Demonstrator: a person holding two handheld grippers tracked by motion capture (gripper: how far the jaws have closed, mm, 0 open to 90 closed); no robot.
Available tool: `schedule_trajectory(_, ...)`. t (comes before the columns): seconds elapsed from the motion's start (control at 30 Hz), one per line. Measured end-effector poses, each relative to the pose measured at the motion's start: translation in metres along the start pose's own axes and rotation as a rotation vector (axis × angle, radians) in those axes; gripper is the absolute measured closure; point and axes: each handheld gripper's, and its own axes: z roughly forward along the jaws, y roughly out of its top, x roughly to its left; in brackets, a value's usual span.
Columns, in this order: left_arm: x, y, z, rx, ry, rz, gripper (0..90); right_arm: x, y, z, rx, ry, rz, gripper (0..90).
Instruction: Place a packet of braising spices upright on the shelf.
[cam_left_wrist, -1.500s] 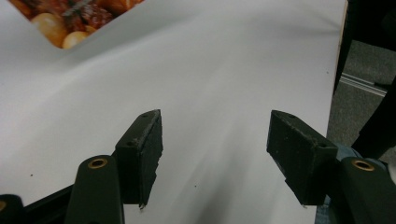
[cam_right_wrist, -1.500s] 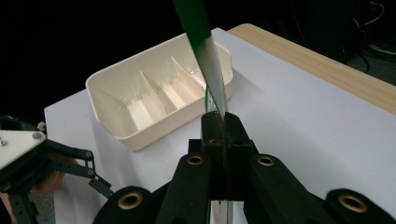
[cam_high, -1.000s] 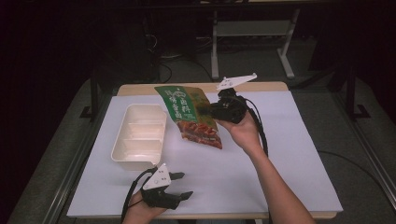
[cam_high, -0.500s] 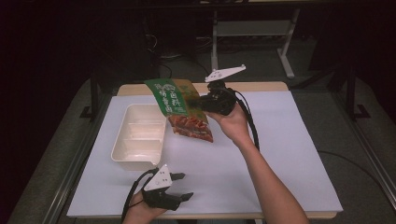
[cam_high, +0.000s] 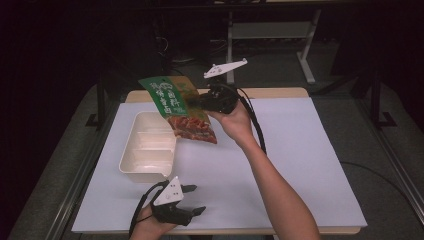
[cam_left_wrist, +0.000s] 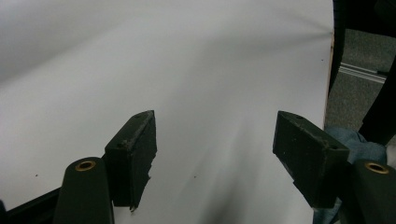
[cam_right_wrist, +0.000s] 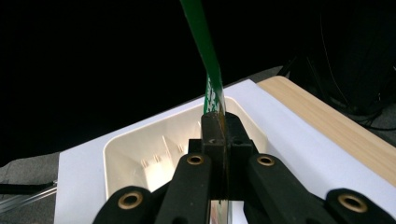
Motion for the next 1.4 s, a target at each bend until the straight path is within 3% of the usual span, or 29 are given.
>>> schedule_trajectory(0.33, 0.001, -0.002, 0.0, -0.007, -0.021, -0.007, 28.7, -0.002, 0.014, 0.018, -0.022, 0.017, -0.011, 89.3)
schedule_trajectory(0.6, 0.0, -0.002, 0.0, -0.023, -0.032, 0.003, 28.7, -0.003, 0.028, 0.041, -0.008, 0.008, -0.033, 89.3)
schedule_trajectory(0.83, 0.001, -0.002, -0.002, -0.031, -0.024, -0.001, 28.6, -0.002, 0.037, 0.058, -0.008, 0.013, -0.05, 89.3)
schedule_trajectory(1.13, 0.001, -0.003, -0.001, -0.027, -0.027, -0.007, 28.1, -0.005, 0.041, 0.086, -0.011, 0.026, -0.046, 89.4)
schedule_trajectory(1.4, 0.003, -0.003, -0.003, -0.029, -0.022, -0.008, 27.9, -0.015, 0.034, 0.11, -0.011, 0.009, -0.034, 89.4)
